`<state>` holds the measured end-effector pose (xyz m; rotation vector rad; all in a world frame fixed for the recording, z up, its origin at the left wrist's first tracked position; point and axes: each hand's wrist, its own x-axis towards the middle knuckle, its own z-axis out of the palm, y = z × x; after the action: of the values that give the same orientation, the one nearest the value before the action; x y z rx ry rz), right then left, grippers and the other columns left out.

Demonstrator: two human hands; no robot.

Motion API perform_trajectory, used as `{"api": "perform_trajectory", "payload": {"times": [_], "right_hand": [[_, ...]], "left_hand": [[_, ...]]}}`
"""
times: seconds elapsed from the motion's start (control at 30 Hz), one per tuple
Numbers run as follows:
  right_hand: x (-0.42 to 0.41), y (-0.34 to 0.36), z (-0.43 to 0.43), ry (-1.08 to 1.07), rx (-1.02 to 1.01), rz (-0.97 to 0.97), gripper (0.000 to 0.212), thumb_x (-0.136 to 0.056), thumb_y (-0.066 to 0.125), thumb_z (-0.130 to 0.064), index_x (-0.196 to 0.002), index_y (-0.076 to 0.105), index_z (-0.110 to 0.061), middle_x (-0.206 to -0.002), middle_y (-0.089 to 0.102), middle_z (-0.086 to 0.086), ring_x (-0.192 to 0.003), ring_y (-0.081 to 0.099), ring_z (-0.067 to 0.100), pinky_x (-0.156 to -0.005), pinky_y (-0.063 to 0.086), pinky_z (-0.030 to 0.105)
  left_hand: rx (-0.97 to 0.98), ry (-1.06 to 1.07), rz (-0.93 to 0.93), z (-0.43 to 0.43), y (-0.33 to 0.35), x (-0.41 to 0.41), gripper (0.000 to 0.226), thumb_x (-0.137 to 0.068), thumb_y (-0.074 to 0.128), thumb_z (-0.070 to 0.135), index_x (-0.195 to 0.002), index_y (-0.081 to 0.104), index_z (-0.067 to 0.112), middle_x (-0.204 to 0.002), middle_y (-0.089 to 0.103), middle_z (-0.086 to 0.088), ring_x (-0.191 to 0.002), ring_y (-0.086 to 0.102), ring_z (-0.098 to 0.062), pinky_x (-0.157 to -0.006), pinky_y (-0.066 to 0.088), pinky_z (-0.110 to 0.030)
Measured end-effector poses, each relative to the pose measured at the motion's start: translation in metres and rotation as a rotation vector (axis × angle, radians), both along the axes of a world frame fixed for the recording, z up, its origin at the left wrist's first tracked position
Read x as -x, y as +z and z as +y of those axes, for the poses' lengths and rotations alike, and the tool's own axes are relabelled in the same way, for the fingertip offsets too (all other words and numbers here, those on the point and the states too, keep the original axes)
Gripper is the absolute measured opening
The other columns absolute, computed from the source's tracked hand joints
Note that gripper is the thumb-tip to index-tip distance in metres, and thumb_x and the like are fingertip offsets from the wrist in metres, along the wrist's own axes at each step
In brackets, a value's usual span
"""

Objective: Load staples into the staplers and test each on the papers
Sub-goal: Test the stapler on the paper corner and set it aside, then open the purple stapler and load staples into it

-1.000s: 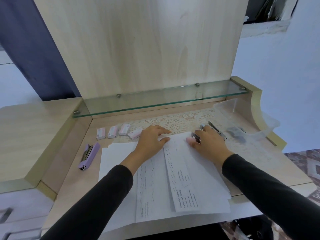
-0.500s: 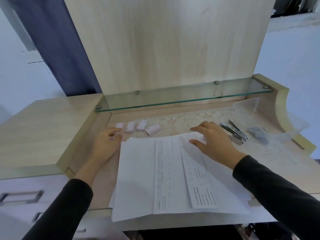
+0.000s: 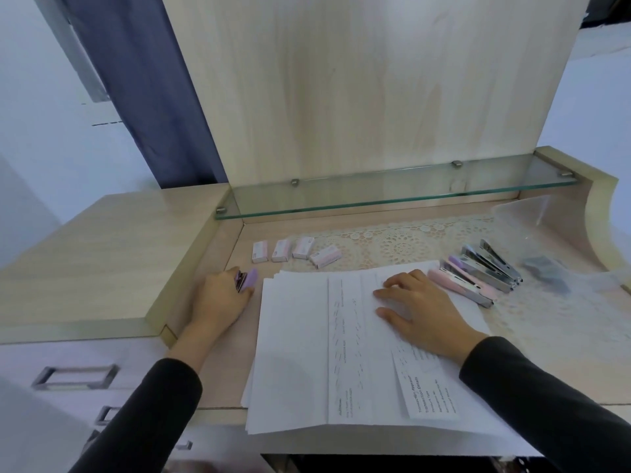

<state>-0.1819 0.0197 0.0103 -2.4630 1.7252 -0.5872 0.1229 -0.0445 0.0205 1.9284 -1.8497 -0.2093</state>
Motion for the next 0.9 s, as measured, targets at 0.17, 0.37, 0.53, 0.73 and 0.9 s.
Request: {"api": "perform_trajectory", "payload": {"times": [0.17, 0.37, 0.53, 0.73, 0.9], "right_hand": [[0.002, -0.004, -0.001, -0.01, 0.009, -0.044, 0.035, -0.088, 0.051, -0.038, -0.12, 0.058, -0.024, -0.122, 0.056, -0.001, -0.111, 0.044, 0.02, -0.089, 0.035, 0.026], [0.002, -0.006, -0.001, -0.011, 0.018, -0.056, 0.035, -0.087, 0.053, -0.037, -0.119, 0.058, -0.023, -0.121, 0.056, 0.0, -0.111, 0.045, 0.02, -0.088, 0.036, 0.027], [0.002, -0.007, -0.001, -0.021, -0.003, -0.077, 0.036, -0.088, 0.051, -0.039, -0.121, 0.056, -0.025, -0.123, 0.054, -0.002, -0.112, 0.042, 0.018, -0.089, 0.033, 0.024], [0.005, 0.003, -0.001, -0.1, 0.04, -0.278, 0.044, -0.084, 0.049, -0.046, -0.119, 0.057, -0.02, -0.119, 0.059, 0.0, -0.11, 0.051, 0.016, -0.091, 0.032, 0.023], [-0.001, 0.024, 0.007, -0.065, 0.013, -0.629, 0.029, -0.083, 0.061, -0.032, -0.109, 0.065, -0.018, -0.096, 0.068, -0.004, -0.083, 0.063, 0.007, -0.078, 0.053, 0.025]], "left_hand": [[0.078, 0.022, 0.003, 0.006, -0.001, 0.003, 0.017, -0.081, 0.065, 0.017, -0.085, 0.062, 0.0, -0.074, 0.066, -0.016, -0.065, 0.057, -0.03, -0.057, 0.045, -0.033], [0.18, 0.018, 0.223, 0.015, 0.011, 0.016, 0.032, -0.081, 0.064, 0.029, -0.067, 0.051, 0.004, -0.056, 0.054, -0.012, -0.049, 0.039, -0.016, -0.048, 0.032, -0.026], [0.22, -0.077, 0.24, 0.034, 0.052, 0.053, 0.022, -0.076, 0.068, 0.016, -0.096, 0.058, 0.011, -0.094, 0.051, -0.001, -0.074, 0.05, -0.014, -0.052, 0.032, -0.009], [0.335, -0.343, 0.268, 0.055, 0.058, 0.097, 0.055, -0.07, 0.075, 0.02, -0.121, 0.052, 0.016, -0.106, 0.051, 0.003, -0.08, 0.053, -0.005, -0.072, 0.048, -0.021], [0.344, -0.495, 0.329, 0.065, 0.034, 0.13, 0.06, -0.067, 0.08, 0.024, -0.12, 0.054, 0.015, -0.101, 0.047, 0.006, -0.075, 0.053, -0.001, -0.065, 0.049, -0.01]]}}
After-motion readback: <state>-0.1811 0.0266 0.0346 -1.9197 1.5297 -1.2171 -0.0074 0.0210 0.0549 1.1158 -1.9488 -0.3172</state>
